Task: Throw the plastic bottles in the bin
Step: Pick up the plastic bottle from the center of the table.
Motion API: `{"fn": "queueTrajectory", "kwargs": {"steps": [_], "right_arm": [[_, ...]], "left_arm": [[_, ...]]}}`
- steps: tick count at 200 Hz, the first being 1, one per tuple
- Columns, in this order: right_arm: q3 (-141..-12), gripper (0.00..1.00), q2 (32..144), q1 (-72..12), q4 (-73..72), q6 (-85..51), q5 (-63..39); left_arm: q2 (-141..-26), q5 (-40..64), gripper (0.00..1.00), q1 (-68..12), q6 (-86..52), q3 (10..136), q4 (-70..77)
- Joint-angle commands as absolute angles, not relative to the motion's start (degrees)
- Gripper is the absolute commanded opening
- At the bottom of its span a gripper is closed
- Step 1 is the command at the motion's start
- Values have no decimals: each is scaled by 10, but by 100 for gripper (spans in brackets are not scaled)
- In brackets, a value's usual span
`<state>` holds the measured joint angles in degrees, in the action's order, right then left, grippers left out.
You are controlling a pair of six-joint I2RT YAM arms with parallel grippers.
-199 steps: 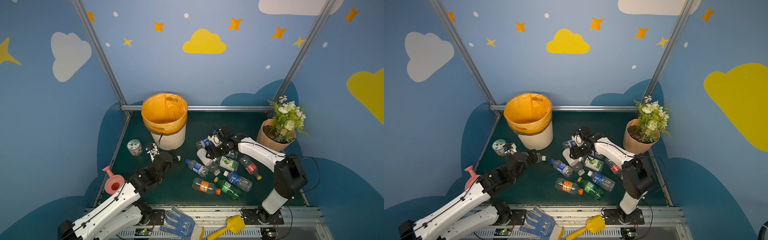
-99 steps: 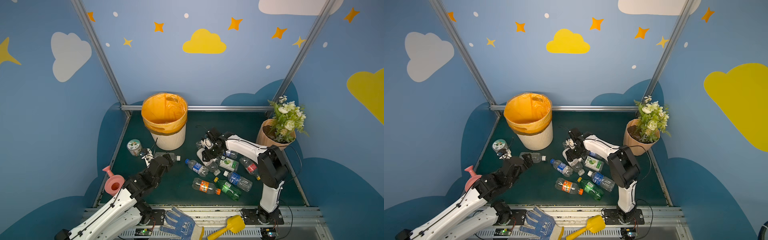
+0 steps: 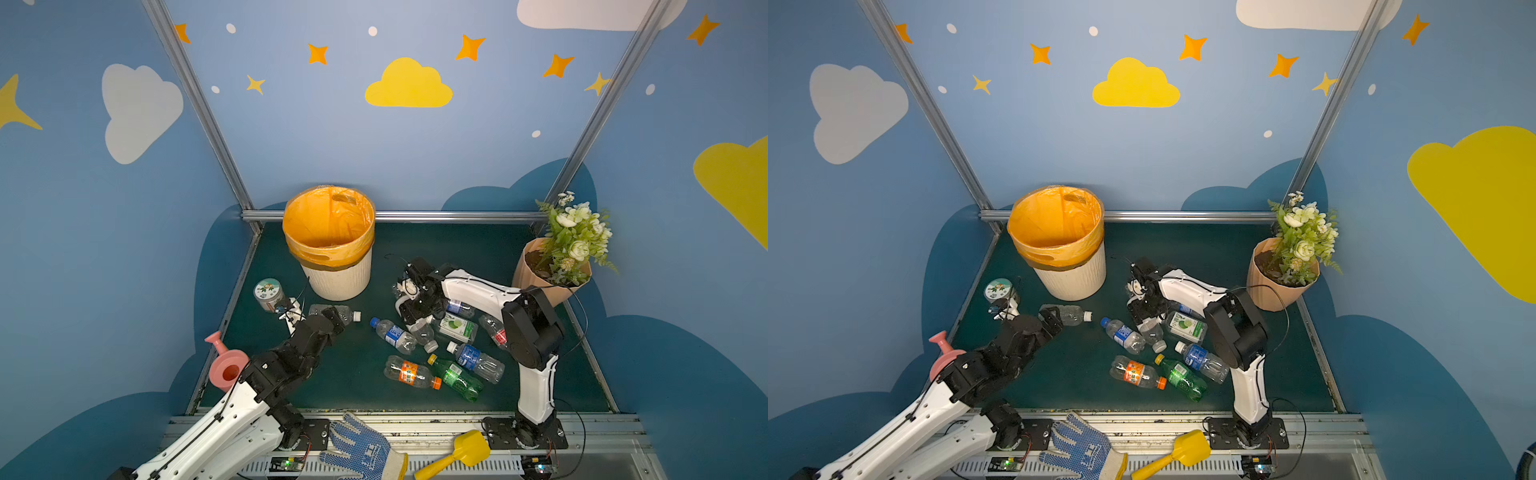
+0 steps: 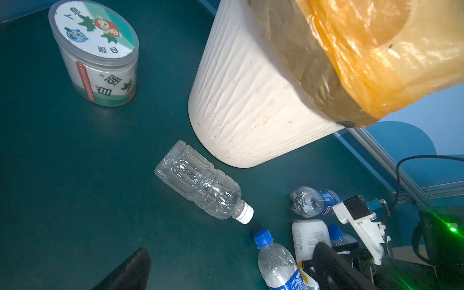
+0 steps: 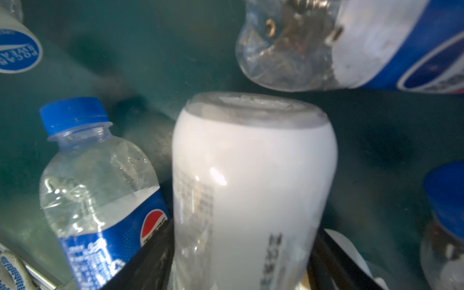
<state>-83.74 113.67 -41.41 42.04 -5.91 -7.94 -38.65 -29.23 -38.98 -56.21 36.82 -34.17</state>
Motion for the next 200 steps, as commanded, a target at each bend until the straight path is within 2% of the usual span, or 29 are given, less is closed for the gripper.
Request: {"fn": "queueTrajectory", "kwargs": {"steps": [1, 16, 35, 45, 148, 200], "right_arm": [[-854, 75, 1149, -417, 435, -51, -80], [-856, 74, 1153, -417, 434, -53, -88], [-859, 63, 1151, -417, 432, -55, -97], [-859, 61, 1144, -417, 431, -57, -99], [-864, 61, 944, -381, 407, -75, -128], [-799, 65, 784, -361, 224, -107, -133]], "left_arm": [[-381, -307, 100, -385, -563, 362, -361], [-378, -308, 100, -385, -563, 362, -363], [-377, -310, 100, -385, -564, 363, -366], [-375, -311, 100, -385, -564, 363, -366], [-375, -314, 100, -383, -563, 365, -373], [-375, -314, 100, -382, -567, 357, -371]]}}
